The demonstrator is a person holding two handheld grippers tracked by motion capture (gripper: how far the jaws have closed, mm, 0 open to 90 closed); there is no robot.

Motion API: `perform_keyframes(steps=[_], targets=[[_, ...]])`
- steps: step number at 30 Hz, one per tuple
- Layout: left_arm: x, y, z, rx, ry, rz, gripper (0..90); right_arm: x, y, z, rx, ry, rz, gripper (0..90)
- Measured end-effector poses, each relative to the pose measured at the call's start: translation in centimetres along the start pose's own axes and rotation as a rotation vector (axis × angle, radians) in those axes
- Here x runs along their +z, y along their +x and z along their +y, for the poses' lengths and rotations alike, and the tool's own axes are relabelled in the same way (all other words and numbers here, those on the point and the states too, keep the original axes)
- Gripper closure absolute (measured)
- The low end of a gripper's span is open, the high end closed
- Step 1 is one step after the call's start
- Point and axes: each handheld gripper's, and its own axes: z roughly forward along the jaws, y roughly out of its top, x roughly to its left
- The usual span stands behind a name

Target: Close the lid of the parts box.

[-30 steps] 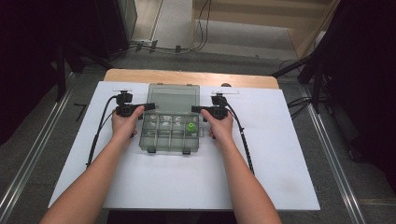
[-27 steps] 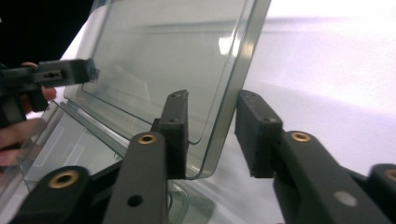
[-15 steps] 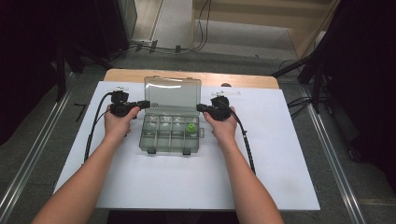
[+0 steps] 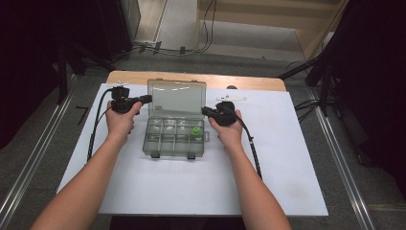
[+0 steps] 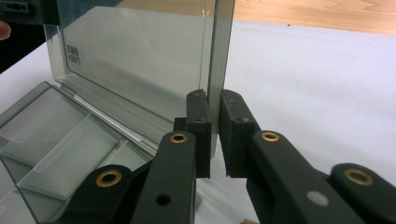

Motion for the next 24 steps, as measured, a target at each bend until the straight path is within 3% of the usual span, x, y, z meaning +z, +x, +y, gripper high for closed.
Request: perform_keyframes(steps=[3,5,8,12,16,19,24], targets=[[-0.1,-0.4,-0.2,0.031,-0.02,0.015,82.7,0.0,0.0,0.1,0.017,0.009,0.008,78.4],[-0.2,-0.5,-0.3,0.043,-0.029,0.018,83.0,-0.1,-0.1,0.2,0.017,0.012,-0.016,69.0],[-0.3,-0.6,-0.5,0.066,-0.035,0.024,83.1,-0.2,0.0,0.6,-0.025,0.017,-0.047,65.3],[-0.4,-0.7,-0.7,0.068,-0.049,0.025,83.1,-1.4,-0.2,2.2,0.04,-0.05,-0.02,65.4],[-0.5,-0.8,-0.8,0.082,-0.064,0.028,83.2,-1.8,-0.4,3.8,0.094,-0.061,0.014,67.5],[-0.7,-0.8,-0.9,0.09,-0.065,0.02,83.2,-1.7,0.0,4.4,0.097,-0.053,-0.013,72.1],[-0.8,-0.7,-0.9,0.105,-0.064,0.015,83.4,-1.3,0.7,4.7,0.061,-0.041,-0.043,79.6]])
